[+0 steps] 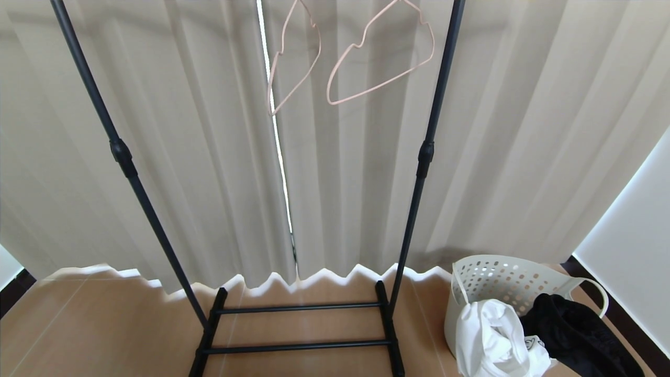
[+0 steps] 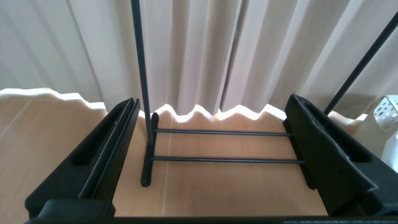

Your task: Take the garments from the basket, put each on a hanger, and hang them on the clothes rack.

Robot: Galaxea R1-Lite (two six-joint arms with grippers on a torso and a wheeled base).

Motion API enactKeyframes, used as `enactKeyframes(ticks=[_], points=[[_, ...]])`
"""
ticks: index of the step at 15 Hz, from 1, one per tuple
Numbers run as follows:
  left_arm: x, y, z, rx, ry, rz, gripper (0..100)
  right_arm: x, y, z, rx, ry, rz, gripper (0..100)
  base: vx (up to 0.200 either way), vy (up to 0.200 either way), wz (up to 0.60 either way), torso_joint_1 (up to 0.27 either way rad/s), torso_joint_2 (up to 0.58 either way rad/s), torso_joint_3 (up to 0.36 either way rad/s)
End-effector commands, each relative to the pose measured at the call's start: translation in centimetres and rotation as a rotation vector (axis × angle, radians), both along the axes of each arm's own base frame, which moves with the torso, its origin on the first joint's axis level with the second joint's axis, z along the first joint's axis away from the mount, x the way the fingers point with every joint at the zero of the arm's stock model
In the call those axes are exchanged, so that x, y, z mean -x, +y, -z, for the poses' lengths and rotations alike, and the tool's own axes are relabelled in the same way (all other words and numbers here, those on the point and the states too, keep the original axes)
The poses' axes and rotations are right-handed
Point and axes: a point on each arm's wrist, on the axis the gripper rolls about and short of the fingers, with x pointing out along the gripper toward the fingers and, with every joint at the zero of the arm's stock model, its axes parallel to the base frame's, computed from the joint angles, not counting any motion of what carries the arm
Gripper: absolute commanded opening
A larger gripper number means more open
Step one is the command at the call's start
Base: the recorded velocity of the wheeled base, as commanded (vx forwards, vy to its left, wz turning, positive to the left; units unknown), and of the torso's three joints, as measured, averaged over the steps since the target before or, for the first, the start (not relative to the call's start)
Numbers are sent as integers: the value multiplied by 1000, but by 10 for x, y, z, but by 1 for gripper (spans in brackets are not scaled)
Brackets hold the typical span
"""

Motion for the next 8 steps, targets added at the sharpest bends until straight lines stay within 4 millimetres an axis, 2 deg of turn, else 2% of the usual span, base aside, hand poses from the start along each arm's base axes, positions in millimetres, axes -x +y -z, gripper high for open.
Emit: enactKeyframes(ticks=[1, 8], points=[[0, 0, 0, 1, 1, -1, 100, 0, 0, 0, 2, 1, -1, 100, 0, 0, 0, 0, 0, 0], [0, 0, 0, 1, 2, -1, 100, 0, 0, 0, 0, 1, -1, 100, 0, 0, 0, -29, 186, 149]])
